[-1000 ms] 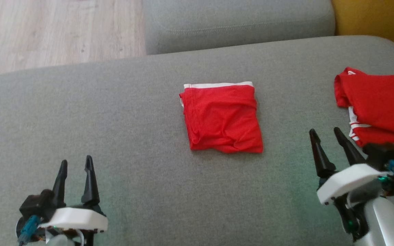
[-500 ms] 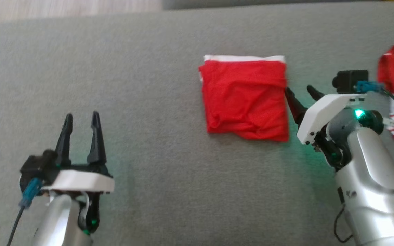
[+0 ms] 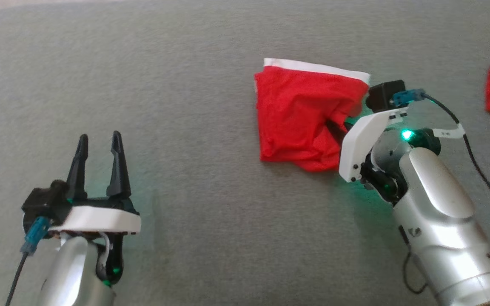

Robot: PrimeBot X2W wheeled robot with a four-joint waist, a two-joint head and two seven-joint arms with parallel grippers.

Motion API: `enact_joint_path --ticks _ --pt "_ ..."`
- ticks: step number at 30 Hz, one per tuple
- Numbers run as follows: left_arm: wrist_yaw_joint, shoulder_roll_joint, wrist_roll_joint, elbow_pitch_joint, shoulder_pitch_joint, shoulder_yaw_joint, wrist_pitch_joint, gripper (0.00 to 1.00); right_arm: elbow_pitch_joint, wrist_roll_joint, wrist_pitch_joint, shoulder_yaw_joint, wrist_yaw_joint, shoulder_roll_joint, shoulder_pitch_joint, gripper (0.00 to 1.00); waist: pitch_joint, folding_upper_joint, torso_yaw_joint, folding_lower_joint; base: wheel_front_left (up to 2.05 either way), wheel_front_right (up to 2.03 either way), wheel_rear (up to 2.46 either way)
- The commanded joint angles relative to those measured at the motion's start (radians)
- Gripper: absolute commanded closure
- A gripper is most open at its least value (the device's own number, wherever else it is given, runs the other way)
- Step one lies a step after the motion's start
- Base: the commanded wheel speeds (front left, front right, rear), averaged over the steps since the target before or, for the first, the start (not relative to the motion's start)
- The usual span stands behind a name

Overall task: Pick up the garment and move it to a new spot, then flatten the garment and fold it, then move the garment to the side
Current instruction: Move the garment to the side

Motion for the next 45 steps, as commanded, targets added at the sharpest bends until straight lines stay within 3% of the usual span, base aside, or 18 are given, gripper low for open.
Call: enact_joint_path --ticks 1,6,12,14,18,24,30,39,40,42,43,45 --pt "0.002 0.019 0.011 -0.036 -0.013 0.043 -0.009 0.0 -0.039 0.005 0.009 0.043 -0.001 -0.023 -0.011 1.0 -0.011 0.0 -0.033 -0.0001 0.0 0.0 0.0" --pt "0.002 0.023 0.016 -0.062 0.007 0.065 -0.009 0.0 -0.171 0.031 0.048 0.178 -0.001 -0.157 -0.07 1.0 -0.023 0.0 -0.119 -0.0001 0.0 0.0 0.0" --pt "0.004 0.025 0.025 -0.093 0.0 0.062 -0.009 0.0 -0.329 0.095 0.114 0.314 -0.001 -0.412 -0.175 1.0 0.01 0.0 -0.206 -0.0001 0.0 0.0 0.0" --pt "0.003 0.026 0.027 -0.106 -0.019 0.055 -0.009 0.0 -0.359 0.122 0.123 0.362 -0.001 -0.535 -0.225 1.0 0.045 0.0 -0.24 -0.0001 0.0 0.0 0.0" --pt "0.0 0.032 0.036 -0.119 -0.053 0.036 0.001 0.0 -0.34 0.149 0.116 0.379 -0.001 -0.644 -0.27 1.0 0.098 0.0 -0.269 -0.0001 0.0 0.0 0.0" --pt "-0.004 0.049 0.046 -0.135 -0.091 0.018 0.019 0.0 -0.271 0.185 0.073 0.35 -0.001 -0.701 -0.291 1.0 0.161 0.0 -0.285 -0.0001 0.0 0.0 0.0" --pt "-0.005 0.066 0.048 -0.149 -0.114 0.012 0.027 0.0 -0.199 0.205 0.026 0.316 -0.001 -0.714 -0.29 1.0 0.198 0.0 -0.28 -0.0001 0.0 0.0 0.0" --pt "-0.006 0.079 0.045 -0.173 -0.129 0.0 0.039 0.0 -0.057 -0.002 0.052 0.275 -0.001 -0.724 -0.313 1.0 0.231 0.0 -0.242 -0.0001 0.0 0.0 0.0" --pt "-0.006 0.08 0.045 -0.176 -0.131 -0.002 0.041 0.0 -0.042 -0.036 0.044 0.269 -0.001 -0.724 -0.317 0.91 0.235 0.0 -0.235 -0.0001 0.0 0.0 0.0" --pt "-0.006 0.083 0.044 -0.18 -0.132 -0.004 0.042 0.0 -0.011 -0.102 0.026 0.252 -0.001 -0.721 -0.322 0.35 0.24 0.0 -0.224 -0.0001 0.0 0.0 0.0" --pt "-0.005 0.084 0.043 -0.181 -0.132 -0.004 0.042 0.0 0.003 -0.133 0.015 0.24 -0.001 -0.717 -0.322 0.0 0.241 0.0 -0.219 -0.0001 0.0 0.0 0.0" --pt "-0.003 0.085 0.041 -0.182 -0.128 -0.004 0.042 0.0 0.022 -0.19 -0.03 0.206 -0.001 -0.707 -0.32 0.0 0.241 0.0 -0.213 -0.0001 0.0 0.0 0.0"
